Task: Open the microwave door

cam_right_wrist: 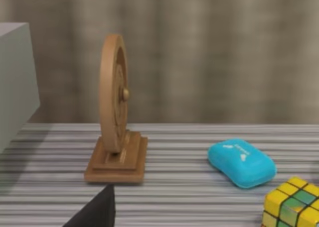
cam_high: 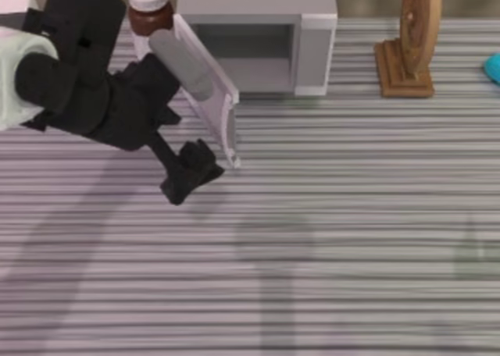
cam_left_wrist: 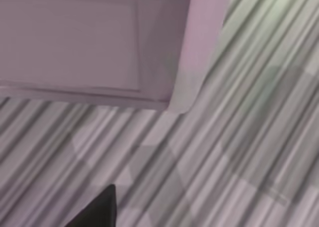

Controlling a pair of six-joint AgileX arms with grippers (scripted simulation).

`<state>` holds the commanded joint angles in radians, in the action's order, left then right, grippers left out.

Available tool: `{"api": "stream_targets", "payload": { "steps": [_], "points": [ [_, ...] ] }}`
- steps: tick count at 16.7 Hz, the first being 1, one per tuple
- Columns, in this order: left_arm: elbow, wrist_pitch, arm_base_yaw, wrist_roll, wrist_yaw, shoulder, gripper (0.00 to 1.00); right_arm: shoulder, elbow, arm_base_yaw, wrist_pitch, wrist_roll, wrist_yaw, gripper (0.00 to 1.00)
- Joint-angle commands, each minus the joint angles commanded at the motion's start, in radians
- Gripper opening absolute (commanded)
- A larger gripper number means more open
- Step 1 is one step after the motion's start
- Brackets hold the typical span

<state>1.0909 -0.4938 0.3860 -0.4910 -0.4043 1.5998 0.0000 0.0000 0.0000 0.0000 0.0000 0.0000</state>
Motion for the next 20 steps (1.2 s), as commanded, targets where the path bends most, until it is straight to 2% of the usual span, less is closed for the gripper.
{"api": "stream_targets", "payload": {
  "steps": [2, 5, 14, 17, 20],
  "points": [
    [0.069, -0.074, 0.022, 0.074, 0.061, 0.042, 1.00, 0.000, 0.000, 0.000, 0.000, 0.000, 0.000, 1.00],
    [0.236, -0.255, 0.070, 0.264, 0.193, 0.134, 1.00, 0.000, 0.000, 0.000, 0.000, 0.000, 0.000, 1.00],
    [0.964, -0.868, 0.262, 1.166, 0.641, 0.455, 1.00, 0.000, 0.000, 0.000, 0.000, 0.000, 0.000, 1.00],
    [1.184, -1.010, 0.319, 1.412, 0.751, 0.552, 1.00, 0.000, 0.000, 0.000, 0.000, 0.000, 0.000, 1.00],
    [1.355, -1.117, 0.363, 1.595, 0.828, 0.634, 1.00, 0.000, 0.000, 0.000, 0.000, 0.000, 0.000, 1.00]
  ]
}}
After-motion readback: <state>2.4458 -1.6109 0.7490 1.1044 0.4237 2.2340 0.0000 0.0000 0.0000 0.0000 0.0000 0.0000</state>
